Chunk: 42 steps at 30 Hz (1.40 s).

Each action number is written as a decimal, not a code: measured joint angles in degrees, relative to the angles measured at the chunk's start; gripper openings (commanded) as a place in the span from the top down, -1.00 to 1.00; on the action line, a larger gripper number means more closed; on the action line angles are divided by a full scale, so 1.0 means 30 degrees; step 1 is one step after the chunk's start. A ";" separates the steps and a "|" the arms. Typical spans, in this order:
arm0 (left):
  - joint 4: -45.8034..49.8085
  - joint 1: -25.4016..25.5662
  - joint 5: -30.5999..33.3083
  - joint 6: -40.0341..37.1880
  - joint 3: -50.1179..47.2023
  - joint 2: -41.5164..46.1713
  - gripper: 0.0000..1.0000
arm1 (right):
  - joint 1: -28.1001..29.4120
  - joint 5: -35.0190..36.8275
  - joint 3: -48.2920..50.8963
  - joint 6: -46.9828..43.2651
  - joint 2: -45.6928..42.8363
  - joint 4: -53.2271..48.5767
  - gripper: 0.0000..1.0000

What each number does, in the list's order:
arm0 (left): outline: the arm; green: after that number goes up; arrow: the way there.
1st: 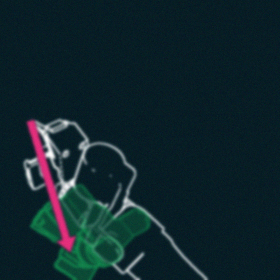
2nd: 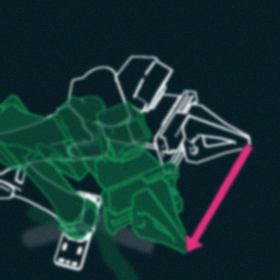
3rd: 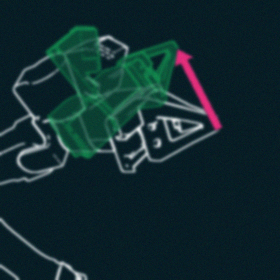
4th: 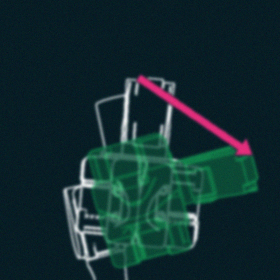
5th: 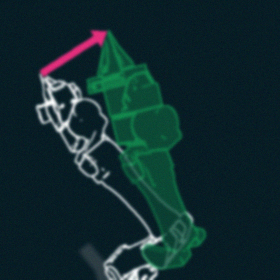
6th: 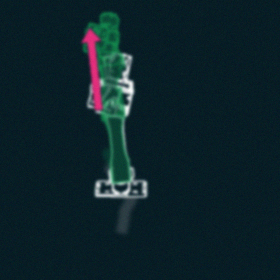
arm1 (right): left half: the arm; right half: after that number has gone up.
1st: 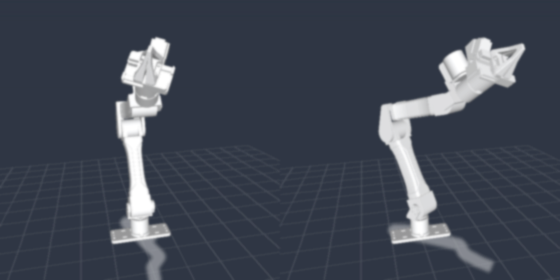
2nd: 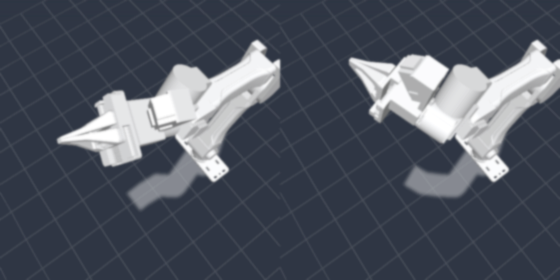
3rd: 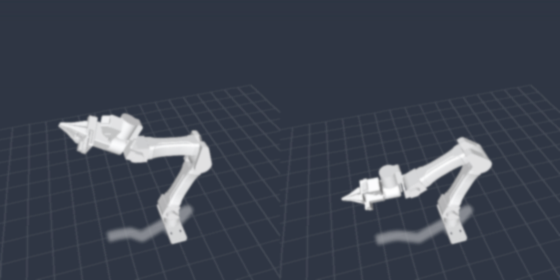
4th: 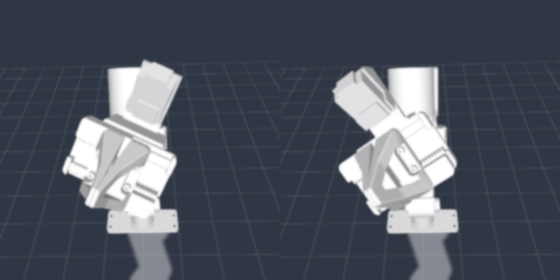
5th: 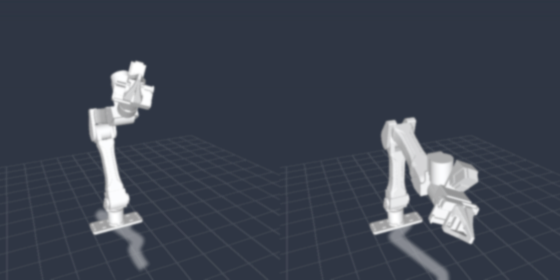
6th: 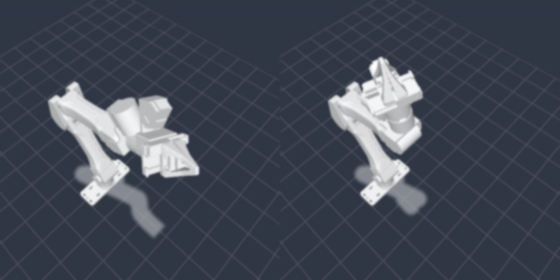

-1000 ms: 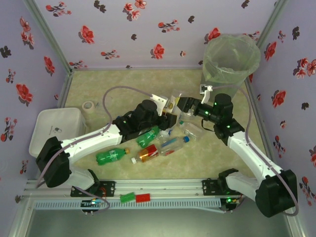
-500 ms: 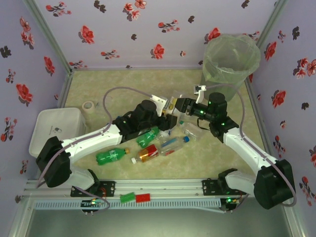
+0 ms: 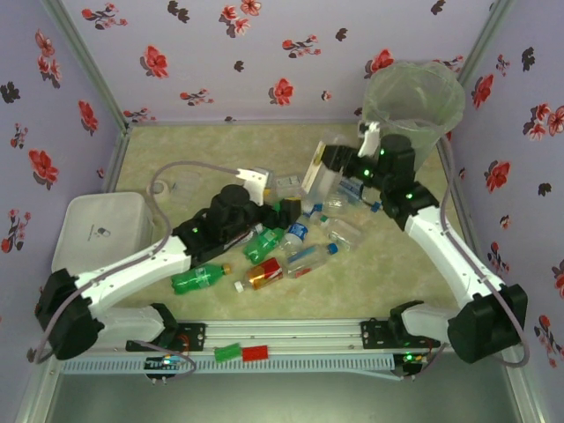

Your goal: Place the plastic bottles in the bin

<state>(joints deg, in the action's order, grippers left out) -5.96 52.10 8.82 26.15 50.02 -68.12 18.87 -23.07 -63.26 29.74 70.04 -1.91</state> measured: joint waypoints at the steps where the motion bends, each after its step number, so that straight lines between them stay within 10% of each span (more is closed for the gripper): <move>1: -0.0168 -0.0372 0.0612 0.0131 -0.0546 0.0532 -0.99 | -0.0546 0.0168 -0.1013 -0.0058 0.0306 -0.0204 0.07; 12: 0.0459 -0.5442 0.3461 0.4189 -0.6273 0.5238 -0.99 | -0.5923 0.3096 -0.8087 0.1304 0.3643 -0.0306 0.10; 26: 0.1319 -0.6462 0.2820 0.5187 -0.7912 0.6907 -1.00 | -0.7213 1.2152 -0.8080 -0.1472 0.5377 0.3810 0.13; 42: 0.1566 -0.6594 0.2288 0.5202 -0.7344 0.5289 -1.00 | -0.7213 1.1424 -1.0805 -0.3104 1.1861 -0.0714 -0.07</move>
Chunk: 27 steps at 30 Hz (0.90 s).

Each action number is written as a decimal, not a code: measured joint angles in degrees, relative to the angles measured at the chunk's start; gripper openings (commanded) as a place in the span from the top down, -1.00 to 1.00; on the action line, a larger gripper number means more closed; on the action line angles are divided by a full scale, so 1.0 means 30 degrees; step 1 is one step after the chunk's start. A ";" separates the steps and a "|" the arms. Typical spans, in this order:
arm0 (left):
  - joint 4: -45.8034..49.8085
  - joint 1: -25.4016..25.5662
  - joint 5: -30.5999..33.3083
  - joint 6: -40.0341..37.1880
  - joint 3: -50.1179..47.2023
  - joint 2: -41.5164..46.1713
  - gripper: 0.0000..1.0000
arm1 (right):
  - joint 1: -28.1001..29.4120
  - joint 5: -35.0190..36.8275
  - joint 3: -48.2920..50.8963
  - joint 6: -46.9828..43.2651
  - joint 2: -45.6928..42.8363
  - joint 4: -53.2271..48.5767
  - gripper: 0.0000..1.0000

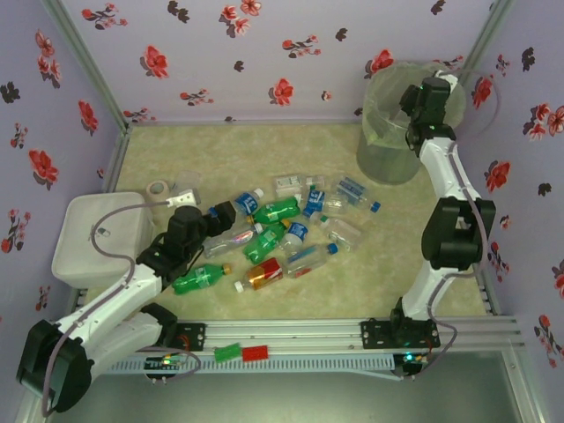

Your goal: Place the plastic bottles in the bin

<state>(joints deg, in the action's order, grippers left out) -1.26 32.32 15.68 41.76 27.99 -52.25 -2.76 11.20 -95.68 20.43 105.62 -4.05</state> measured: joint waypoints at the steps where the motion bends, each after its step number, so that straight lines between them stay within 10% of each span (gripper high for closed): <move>1: 0.0000 -0.0029 -0.0022 0.0058 0.0000 0.0000 -1.00 | 0.0000 -0.0175 -0.0495 -0.0036 0.0342 -0.0452 -0.17; 8: 0.0240 -0.0532 -0.0015 0.1151 0.0087 0.0000 -0.99 | 0.0000 -0.0707 -0.1974 -0.0408 0.0954 -0.2215 -0.98; 27: 0.4175 -0.1173 0.0648 0.4007 0.2186 -0.0102 -1.00 | 0.3096 -0.1690 0.0066 -0.1180 -0.6186 -0.3053 -0.99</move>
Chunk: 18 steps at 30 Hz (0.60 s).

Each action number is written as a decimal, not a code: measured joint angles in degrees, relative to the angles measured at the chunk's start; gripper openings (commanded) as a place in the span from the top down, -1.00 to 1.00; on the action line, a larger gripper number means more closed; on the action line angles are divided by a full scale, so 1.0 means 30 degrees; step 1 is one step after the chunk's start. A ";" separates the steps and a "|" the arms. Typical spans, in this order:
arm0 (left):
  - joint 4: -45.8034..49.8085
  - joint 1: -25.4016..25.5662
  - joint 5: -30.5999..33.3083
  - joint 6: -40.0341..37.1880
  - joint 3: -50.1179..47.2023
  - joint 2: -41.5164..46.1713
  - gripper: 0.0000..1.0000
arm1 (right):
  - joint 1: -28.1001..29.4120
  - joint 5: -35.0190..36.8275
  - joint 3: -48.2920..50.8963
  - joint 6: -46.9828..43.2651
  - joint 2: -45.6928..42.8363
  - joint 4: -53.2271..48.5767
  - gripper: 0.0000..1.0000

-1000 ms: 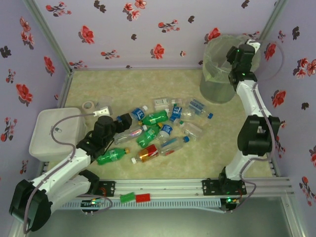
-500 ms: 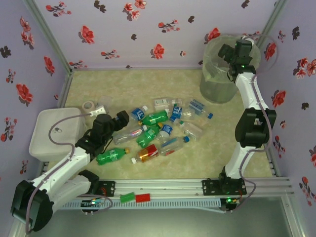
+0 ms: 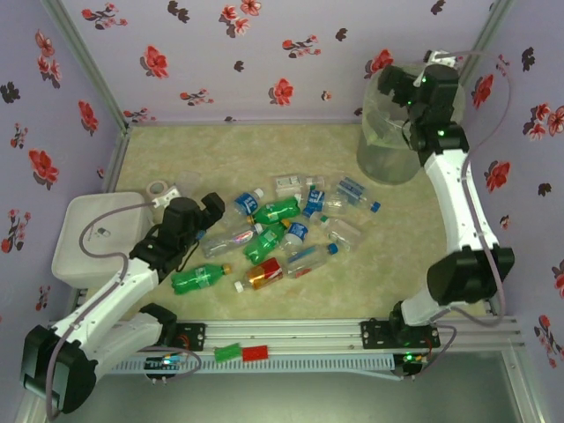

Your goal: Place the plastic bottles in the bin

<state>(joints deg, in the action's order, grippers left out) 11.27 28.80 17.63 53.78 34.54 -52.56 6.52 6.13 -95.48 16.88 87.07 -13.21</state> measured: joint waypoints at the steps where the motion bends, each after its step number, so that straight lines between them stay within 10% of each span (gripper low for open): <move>1: 0.0597 0.0000 -0.0007 0.0124 0.0284 0.0015 -1.00 | 0.0546 -0.0095 0.0525 0.0007 -0.0597 0.0007 -0.99; 18: 1.1635 0.0007 -0.1479 0.7227 0.2178 0.1938 -0.99 | 0.8393 -0.0226 0.9049 0.0721 -0.2718 -0.2834 -0.99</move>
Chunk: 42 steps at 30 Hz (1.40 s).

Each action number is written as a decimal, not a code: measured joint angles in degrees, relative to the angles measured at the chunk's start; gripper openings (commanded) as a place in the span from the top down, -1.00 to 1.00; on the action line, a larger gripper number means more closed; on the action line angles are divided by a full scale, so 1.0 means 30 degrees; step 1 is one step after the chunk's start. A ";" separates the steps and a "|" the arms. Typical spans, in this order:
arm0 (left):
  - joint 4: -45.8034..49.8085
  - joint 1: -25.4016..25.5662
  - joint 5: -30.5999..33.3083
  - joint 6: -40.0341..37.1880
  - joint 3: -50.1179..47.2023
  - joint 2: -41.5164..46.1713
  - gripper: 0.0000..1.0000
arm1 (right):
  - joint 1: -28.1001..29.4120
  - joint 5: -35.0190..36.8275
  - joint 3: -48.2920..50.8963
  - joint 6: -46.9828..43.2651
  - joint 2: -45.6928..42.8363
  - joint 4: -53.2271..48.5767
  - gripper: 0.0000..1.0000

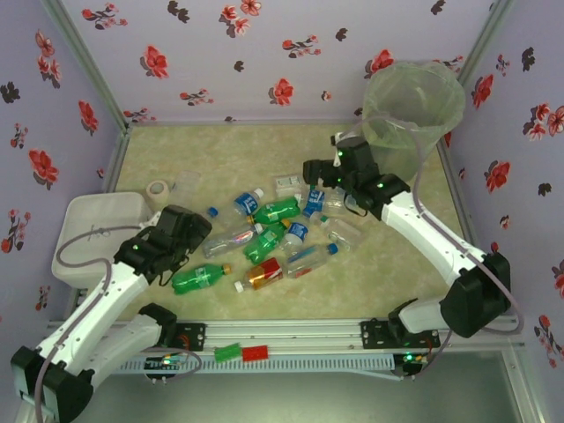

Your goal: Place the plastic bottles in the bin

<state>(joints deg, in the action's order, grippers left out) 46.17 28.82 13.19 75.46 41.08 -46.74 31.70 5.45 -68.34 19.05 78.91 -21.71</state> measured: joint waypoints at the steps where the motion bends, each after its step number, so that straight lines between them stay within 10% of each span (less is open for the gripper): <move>1: 0.0510 0.0000 -0.0182 0.0641 -0.0168 0.0393 -0.95 | 0.0175 0.0124 0.0015 0.0000 0.0095 -0.0240 -0.99; 18: 0.2812 0.0160 -0.0991 0.9260 -0.4663 0.2237 -0.77 | 0.0423 0.0627 0.1377 -0.0219 0.0386 0.0299 -0.99; 42: -0.0109 0.0160 -0.0845 1.2109 -0.6207 0.0780 -0.02 | 0.0437 0.0823 0.1370 -0.0721 0.1209 0.0255 -0.99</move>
<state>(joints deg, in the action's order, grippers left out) 45.84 29.30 10.66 111.79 22.46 -44.40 33.01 7.92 -64.23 16.88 82.54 -20.95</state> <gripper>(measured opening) 0.632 0.995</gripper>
